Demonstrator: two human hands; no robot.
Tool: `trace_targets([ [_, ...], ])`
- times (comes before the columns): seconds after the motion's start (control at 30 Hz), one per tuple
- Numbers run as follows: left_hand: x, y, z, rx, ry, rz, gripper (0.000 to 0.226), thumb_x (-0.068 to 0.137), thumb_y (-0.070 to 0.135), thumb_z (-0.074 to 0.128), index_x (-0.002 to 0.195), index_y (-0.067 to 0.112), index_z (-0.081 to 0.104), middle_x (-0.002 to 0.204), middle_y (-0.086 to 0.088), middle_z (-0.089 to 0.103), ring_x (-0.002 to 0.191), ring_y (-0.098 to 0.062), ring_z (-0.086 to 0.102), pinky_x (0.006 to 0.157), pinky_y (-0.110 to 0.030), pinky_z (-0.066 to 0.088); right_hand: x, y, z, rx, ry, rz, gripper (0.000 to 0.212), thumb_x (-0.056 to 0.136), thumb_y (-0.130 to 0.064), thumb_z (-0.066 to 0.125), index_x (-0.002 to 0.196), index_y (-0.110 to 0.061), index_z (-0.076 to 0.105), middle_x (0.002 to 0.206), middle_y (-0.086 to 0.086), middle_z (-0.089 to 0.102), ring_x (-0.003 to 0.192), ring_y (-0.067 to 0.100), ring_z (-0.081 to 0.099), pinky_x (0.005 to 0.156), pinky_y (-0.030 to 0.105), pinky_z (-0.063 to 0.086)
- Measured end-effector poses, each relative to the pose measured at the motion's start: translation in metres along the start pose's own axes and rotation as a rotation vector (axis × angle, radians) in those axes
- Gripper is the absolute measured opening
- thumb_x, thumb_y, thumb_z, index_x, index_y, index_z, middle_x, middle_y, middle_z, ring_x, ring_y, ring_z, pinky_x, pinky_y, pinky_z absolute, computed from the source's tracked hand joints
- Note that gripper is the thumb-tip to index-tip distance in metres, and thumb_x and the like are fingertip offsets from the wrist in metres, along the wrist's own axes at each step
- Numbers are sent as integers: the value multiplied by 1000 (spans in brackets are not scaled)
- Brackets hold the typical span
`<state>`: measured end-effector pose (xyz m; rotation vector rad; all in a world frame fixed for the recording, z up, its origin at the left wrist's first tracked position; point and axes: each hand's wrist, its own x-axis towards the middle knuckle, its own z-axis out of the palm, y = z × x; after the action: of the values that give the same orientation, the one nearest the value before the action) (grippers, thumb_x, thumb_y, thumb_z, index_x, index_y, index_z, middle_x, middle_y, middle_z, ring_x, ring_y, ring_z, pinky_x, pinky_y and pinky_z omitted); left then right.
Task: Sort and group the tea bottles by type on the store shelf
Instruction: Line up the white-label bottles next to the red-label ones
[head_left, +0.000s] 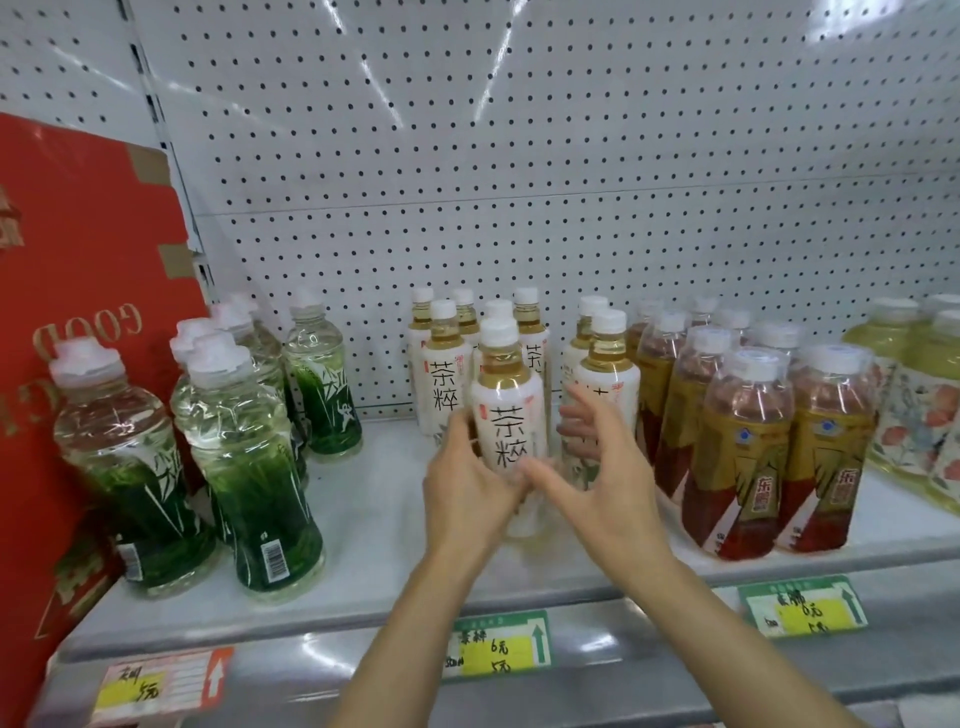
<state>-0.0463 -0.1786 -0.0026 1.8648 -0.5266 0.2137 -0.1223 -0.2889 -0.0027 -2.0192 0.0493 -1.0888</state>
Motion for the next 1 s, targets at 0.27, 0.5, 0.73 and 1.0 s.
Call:
trace_targets([
  [0.27, -3, 23, -6, 23, -499, 138, 67, 74, 8, 78, 131, 32, 50, 129, 11, 60, 118, -11, 57, 99, -32, 52, -3, 15, -9, -68, 87, 148, 79, 65, -48, 83, 134, -38, 46, 122, -20, 63, 112, 1, 60, 93, 38, 54],
  [0.5, 91, 37, -19, 192, 46, 145, 53, 98, 25, 60, 147, 19, 43, 146, 1, 51, 122, -19, 57, 102, -43, 49, -2, 20, -25, -243, 139, 197, 89, 67, -57, 77, 143, -31, 41, 125, -11, 47, 108, 5, 50, 89, 38, 54],
  [0.73, 118, 38, 16, 484, 5, 97, 55, 94, 54, 57, 133, 16, 50, 128, -4, 62, 116, -29, 61, 88, -45, 52, 10, 30, -29, -371, 168, 204, 91, 75, -50, 78, 148, -20, 33, 127, -2, 44, 115, 14, 48, 90, 39, 52],
  [1.0, 85, 39, -16, 358, 6, 263, 28, 93, 44, 61, 111, 23, 58, 109, 7, 60, 108, -15, 50, 81, -39, 45, -13, 8, -16, -437, 389, -355, 68, 86, -27, 72, 141, 2, 44, 135, 17, 50, 126, 29, 46, 110, 37, 38],
])
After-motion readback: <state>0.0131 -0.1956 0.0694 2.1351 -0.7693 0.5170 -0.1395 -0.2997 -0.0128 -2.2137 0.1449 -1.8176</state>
